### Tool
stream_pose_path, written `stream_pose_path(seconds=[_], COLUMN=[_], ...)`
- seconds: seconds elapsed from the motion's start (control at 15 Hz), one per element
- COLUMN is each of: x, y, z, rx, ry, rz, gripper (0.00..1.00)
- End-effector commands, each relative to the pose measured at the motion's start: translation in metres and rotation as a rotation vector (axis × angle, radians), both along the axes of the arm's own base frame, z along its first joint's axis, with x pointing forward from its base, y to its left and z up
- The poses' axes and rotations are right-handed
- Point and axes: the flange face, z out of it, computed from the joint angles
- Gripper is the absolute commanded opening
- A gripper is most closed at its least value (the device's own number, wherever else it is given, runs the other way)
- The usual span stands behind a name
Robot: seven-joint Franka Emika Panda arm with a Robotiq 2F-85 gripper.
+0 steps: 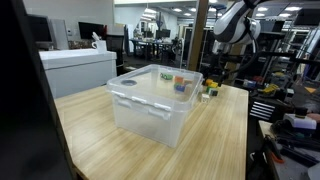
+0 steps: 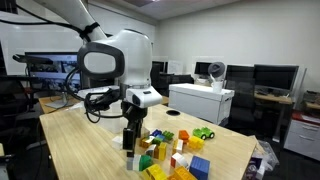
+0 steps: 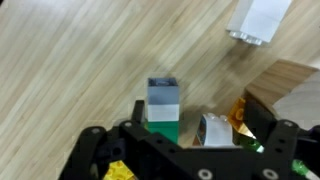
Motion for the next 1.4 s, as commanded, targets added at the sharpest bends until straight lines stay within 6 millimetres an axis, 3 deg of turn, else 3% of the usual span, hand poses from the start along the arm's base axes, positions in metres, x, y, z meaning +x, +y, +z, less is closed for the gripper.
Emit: stream_pose_path(seconds=[0.0,0.2,0.4,0.47,0.53,0.67,0.73,0.8,0.87,0.93,1.13,1.2,1.33], x=[-0.014,-0.027,-0.015,-0.007,-0.002,0.006,0.012,0.016,0.027,0.039,0.052,0.055,0.049], y=[-0.014,-0.014,-0.005,-0.004,-0.002,0.000,0.006,0.015,0.042,0.057,0.101,0.142,0.198], z=[-0.001,-0.038,-0.059,-0.061,-0.058,-0.041,-0.022,-0.005,0.047,0.082,0.151,0.184,0.196], rx=[-0.009,-0.009,-0.019,-0.029,-0.036,-0.042,-0.039,-0.040,-0.073,-0.101,-0.129,-0.120,-0.070], ry=[0.044,0.081,0.089,0.083,0.073,0.046,0.031,0.013,-0.090,-0.162,-0.294,-0.345,-0.353], rz=[-0.025,-0.012,0.010,0.020,0.028,0.053,0.066,0.085,0.175,0.224,0.324,0.407,0.513], gripper=[1.00,1.00,1.00,0.75,0.73,0.52,0.36,0.28,0.13,0.15,0.15,0.15,0.15])
